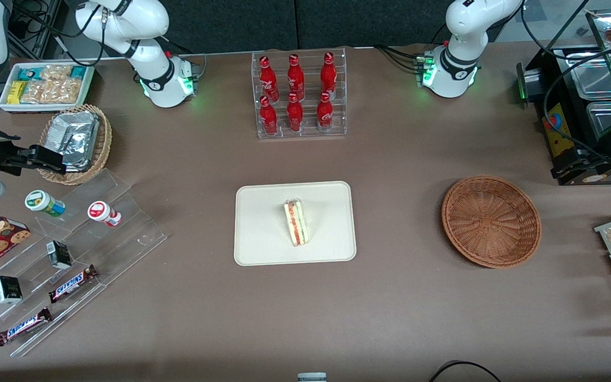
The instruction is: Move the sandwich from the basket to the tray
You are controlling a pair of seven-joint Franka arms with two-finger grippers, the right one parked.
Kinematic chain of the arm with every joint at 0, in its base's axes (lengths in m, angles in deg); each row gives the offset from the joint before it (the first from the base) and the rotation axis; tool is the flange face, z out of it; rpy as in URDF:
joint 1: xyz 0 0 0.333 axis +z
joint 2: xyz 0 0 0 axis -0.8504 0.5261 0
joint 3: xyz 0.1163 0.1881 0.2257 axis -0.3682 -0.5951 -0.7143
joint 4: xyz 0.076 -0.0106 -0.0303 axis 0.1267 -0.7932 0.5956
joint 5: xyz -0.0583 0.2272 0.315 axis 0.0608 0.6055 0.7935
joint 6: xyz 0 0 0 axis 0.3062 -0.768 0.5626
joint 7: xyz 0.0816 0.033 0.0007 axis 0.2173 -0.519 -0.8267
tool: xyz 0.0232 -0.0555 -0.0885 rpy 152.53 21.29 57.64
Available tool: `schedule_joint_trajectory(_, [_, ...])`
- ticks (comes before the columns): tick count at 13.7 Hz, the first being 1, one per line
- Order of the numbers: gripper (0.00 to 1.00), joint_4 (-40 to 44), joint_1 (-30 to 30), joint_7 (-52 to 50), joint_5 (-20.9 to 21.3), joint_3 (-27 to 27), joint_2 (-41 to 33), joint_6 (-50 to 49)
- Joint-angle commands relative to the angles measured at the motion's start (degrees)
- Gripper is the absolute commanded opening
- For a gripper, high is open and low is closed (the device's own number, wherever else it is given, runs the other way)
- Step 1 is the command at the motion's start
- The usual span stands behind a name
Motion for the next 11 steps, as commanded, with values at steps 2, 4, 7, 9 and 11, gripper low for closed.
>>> schedule_joint_trajectory(2, [1.0,1.23,-19.04,0.43,-0.51,-18.69,0.49,-0.7])
schedule_joint_trajectory(4, [1.0,1.49,-22.78,0.35,-0.42,-22.94,0.58,-0.7])
schedule_joint_trajectory(7, [1.0,1.76,-22.87,0.17,-0.42,-22.95,0.49,-1.05])
schedule_joint_trajectory(9, [1.0,2.28,-22.96,0.17,-0.5,-22.86,0.49,-1.23])
schedule_joint_trajectory(11, [1.0,2.55,-23.05,0.17,-0.51,-22.86,0.14,-1.4])
